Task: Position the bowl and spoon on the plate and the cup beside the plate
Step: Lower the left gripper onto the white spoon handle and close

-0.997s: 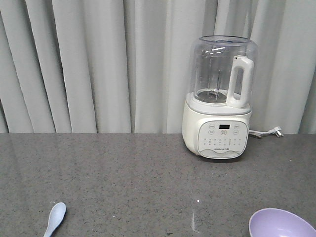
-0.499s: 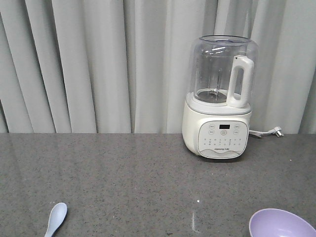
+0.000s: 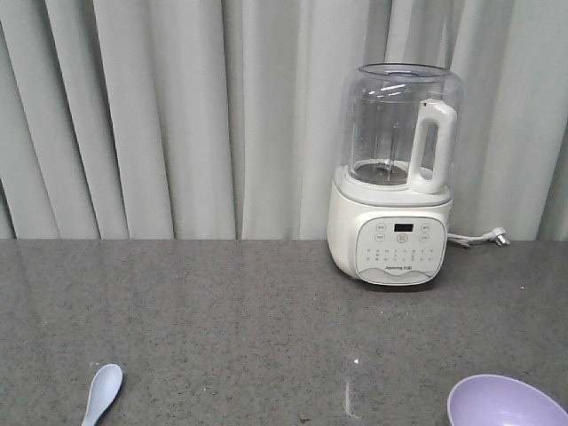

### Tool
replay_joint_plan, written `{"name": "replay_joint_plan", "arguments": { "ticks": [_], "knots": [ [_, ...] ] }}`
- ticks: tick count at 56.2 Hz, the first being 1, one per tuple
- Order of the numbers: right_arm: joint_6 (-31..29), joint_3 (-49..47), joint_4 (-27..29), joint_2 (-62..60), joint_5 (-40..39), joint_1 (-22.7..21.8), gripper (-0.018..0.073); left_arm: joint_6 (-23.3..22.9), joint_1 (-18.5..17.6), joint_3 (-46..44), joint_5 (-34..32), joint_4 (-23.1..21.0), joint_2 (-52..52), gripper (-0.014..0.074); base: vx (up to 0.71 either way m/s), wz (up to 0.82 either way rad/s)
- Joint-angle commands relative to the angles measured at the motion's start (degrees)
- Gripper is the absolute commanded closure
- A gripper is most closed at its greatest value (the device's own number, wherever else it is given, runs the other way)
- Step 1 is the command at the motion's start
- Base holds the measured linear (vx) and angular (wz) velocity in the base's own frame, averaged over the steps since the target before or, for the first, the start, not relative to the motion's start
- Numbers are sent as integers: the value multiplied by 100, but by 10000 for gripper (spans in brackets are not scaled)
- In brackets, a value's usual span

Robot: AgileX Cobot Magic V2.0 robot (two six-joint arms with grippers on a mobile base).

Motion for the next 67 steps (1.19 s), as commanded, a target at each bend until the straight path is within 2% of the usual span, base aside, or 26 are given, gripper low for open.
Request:
{"name": "replay_joint_plan", "arguments": {
  "ticks": [1,6,13,26,28,31,35,39,46,53,61,67],
  "knots": [
    [-76,-164,-44,278,-377,-17,564,-58,10,-205,-399,-59,240,596,0,0],
    [-76,-164,-39,369,-359,-17,543,-58,-17,-205,-394,-59,384,570,0,0],
    [-81,-164,-39,369,-268,-17,438,-58,-16,-205,-389,-62,405,447,0,0],
    [-81,-164,-39,369,-299,-17,33,-15,-16,-205,-476,-64,405,55,0,0],
    [-81,-164,-39,369,-345,-17,-16,-76,-16,-205,-524,-81,405,15,0,0],
    [-62,-164,-38,369,-460,-17,-70,-400,-16,-205,-568,-140,405,-24,0,0],
    [0,-164,-17,369,-480,-17,-99,-632,-16,-223,-507,-215,405,-32,0,0],
    [105,-164,-12,369,-456,-17,-96,-556,-16,-429,-28,-204,452,-21,0,0],
    [210,-164,-4,369,-457,-17,-76,-395,-16,-1435,1478,-170,939,23,0,0],
    [210,-164,-4,369,-433,-17,-43,-333,-16,-2111,2633,-170,1669,65,0,0],
    [210,-164,-4,369,-358,-17,-14,-303,-16,-1991,3583,-170,2514,101,0,0],
    [205,-164,-9,369,-275,-17,-13,-303,-16,-1713,3944,-170,3138,112,0,0]
  ]
}}
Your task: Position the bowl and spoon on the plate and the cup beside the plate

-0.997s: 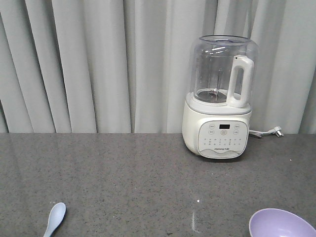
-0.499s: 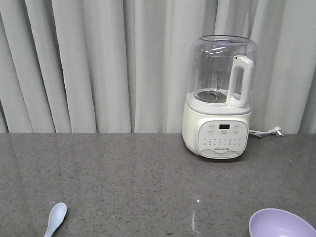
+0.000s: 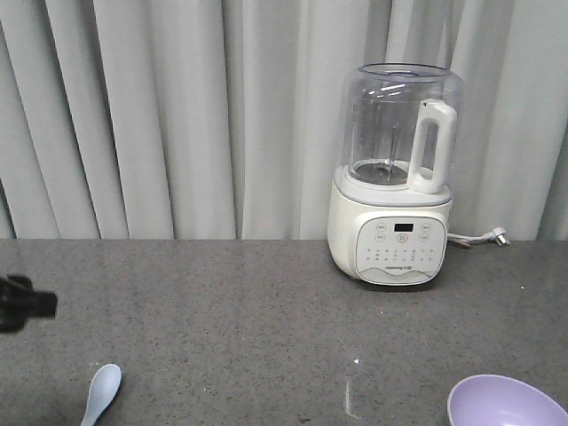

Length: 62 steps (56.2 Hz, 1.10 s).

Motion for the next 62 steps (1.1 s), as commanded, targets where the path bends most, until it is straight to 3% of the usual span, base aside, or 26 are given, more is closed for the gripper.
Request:
{"name": "replay_joint_plan", "arguments": {
  "ticks": [1,10,22,30,31,36,46,62],
  "knots": [
    [-14,-164,-32,29,-351,-17,-13,-3,-16,63,5,-43,318,113,0,0],
    [-14,-164,-32,29,-237,-17,-13,3,-143,407,-23,-181,941,113,0,0],
    [-14,-164,-32,29,-150,-17,-13,3,-574,391,-335,-144,1341,113,0,0],
    [-14,-164,-32,29,-80,-17,-13,-46,-734,378,-362,185,1462,113,0,0],
    [-14,-164,-32,29,-52,-17,-13,-392,-752,378,-374,564,1569,113,0,0],
    [-14,-164,-32,29,-52,-17,-13,-637,-752,378,-374,723,1673,113,0,0],
    [-14,-164,-32,29,-32,-17,-13,-665,-752,363,-431,708,1846,113,0,0],
    [-19,-164,-67,29,95,-17,-13,-721,-752,-71,84,713,2207,121,0,0]
  ]
}}
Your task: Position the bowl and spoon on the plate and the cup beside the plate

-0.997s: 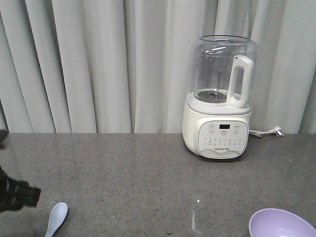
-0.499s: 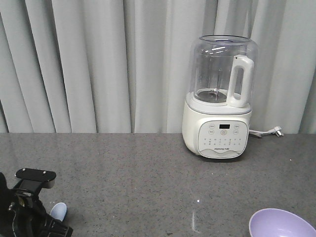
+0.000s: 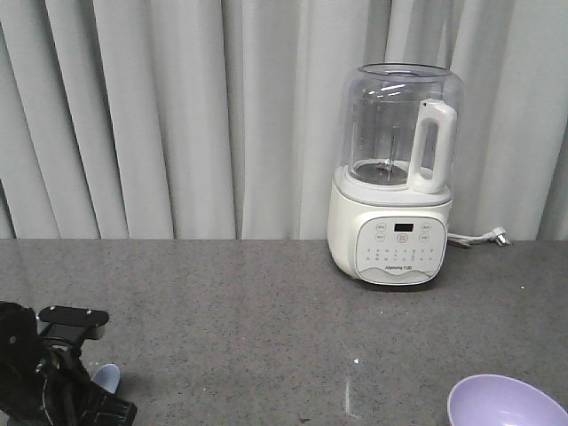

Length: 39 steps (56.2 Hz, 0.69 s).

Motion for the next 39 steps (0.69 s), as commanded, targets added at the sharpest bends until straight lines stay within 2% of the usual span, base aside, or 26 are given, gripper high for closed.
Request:
{"name": "replay_joint_plan", "arguments": {
  "ticks": [1,7,10,20,33,39],
  "knots": [
    [-19,-164,-67,29,-399,-17,-13,-65,-39,-198,27,-15,-129,126,0,0],
    [-19,-164,-67,29,-402,-17,-13,-65,-39,-198,113,-15,-76,189,0,0],
    [-19,-164,-67,29,-402,-17,-13,-65,-45,-198,160,-15,-68,259,0,0],
    [-19,-164,-67,29,-347,-17,-12,206,-95,-198,246,-30,-68,608,0,0],
    [-19,-164,-73,29,-69,-17,-12,264,-279,-277,153,-115,-362,604,0,0],
    [169,-206,-73,58,529,-17,-12,264,-279,-375,-26,-350,-829,604,0,0]
  ]
}}
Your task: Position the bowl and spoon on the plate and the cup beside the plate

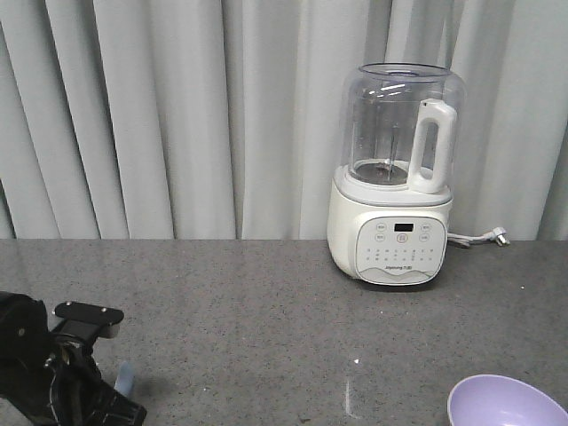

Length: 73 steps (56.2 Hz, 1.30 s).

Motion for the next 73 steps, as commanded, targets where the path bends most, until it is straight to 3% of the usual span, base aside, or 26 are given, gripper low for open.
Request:
{"name": "replay_joint_plan", "arguments": {
  "ticks": [1,10,19,34,59,68,73],
  "knots": [
    [191,-235,-101,79,75,-17,-12,55,-36,-263,-351,-250,-710,604,0,0],
    [1205,-640,-688,748,1846,-17,-7,215,-36,-358,-618,-520,-1595,603,0,0],
    [1109,-813,-751,1904,2788,-17,8,260,-36,-352,-659,-524,-2285,603,0,0],
    [875,-813,-297,3594,2609,-17,13,396,-36,-352,-619,-518,-2767,603,0,0],
    [828,-813,72,4676,2022,-17,52,397,-36,-352,-560,-524,-2761,603,0,0],
    [828,-813,80,4947,1971,-17,136,397,-36,-352,-560,-518,-2761,603,0,0],
    [828,-813,74,4978,1912,-17,264,397,-36,-352,-560,-518,-2761,603,0,0]
  ]
}}
